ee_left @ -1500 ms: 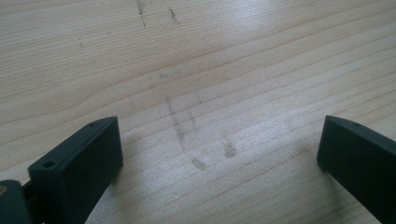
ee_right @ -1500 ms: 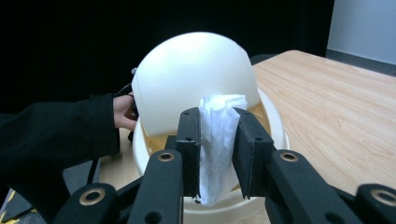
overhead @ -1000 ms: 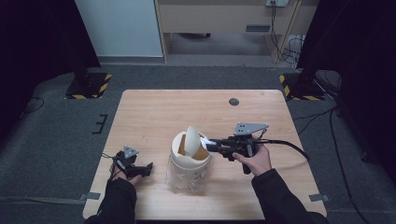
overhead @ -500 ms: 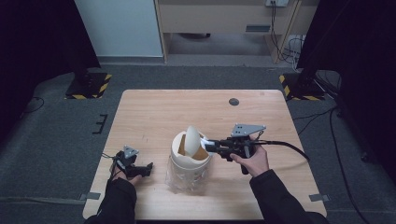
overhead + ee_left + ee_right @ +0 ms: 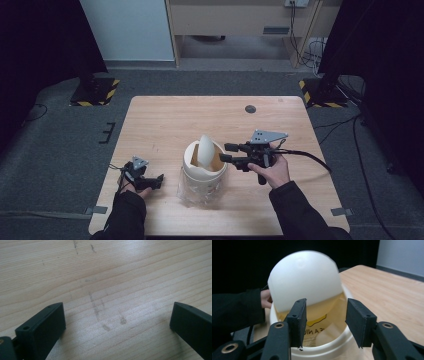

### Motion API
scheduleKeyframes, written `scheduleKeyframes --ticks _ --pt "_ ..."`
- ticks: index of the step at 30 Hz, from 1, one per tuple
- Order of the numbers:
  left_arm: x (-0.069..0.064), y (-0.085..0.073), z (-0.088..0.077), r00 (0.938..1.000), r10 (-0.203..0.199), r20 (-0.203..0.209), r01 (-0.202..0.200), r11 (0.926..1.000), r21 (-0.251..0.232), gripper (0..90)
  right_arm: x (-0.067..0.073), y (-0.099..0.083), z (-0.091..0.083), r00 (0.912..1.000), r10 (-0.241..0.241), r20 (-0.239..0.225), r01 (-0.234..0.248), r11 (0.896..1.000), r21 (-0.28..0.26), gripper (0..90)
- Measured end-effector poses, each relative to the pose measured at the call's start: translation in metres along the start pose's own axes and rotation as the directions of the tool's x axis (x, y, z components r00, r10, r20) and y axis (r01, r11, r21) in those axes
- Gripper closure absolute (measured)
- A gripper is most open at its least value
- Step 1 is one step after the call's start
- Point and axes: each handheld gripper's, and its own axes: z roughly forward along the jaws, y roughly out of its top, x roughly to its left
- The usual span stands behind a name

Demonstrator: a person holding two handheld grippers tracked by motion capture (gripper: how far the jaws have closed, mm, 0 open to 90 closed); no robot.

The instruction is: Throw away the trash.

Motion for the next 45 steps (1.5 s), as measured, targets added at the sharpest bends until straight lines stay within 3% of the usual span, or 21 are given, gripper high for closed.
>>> scheduleKeyframes --ticks 8,14,17,28,33,41,45 --pt "0.0 0.0 0.0 1.0 0.0 0.0 0.0 1.0 0.0 0.0 -0.01 0.007 -0.017 0.9954 -0.018 0.094 0.021 0.999 -0.028 41.5" --pt "0.0 0.0 0.0 1.0 0.0 0.0 0.0 1.0 0.0 0.0 -0.03 0.0 -0.034 0.9783 0.001 0.207 0.006 1.0 -0.029 33.0" --pt "0.0 0.0 0.0 1.0 0.0 0.0 0.0 1.0 0.0 0.0 -0.041 -0.006 -0.043 0.9614 0.006 0.275 -0.003 1.0 -0.01 28.6" --pt "0.0 0.0 0.0 1.0 -0.001 0.0 0.001 1.0 -0.001 0.0 -0.074 -0.045 -0.057 0.9185 0.036 0.394 -0.081 0.992 0.099 20.0" --pt "0.0 0.0 0.0 1.0 -0.001 0.0 0.001 1.0 -0.001 0.0 -0.09 -0.07 -0.061 0.8953 0.047 0.443 -0.128 0.98 0.154 18.2" --pt "0.0 0.0 0.0 1.0 -0.002 0.001 0.002 1.0 -0.002 0.0 -0.112 -0.105 -0.075 0.8393 0.052 0.541 -0.209 0.95 0.233 13.8" --pt "0.0 0.0 0.0 1.0 -0.002 0.0 0.002 1.0 -0.002 0.0 -0.117 -0.112 -0.079 0.821 0.038 0.57 -0.223 0.94 0.26 12.1"
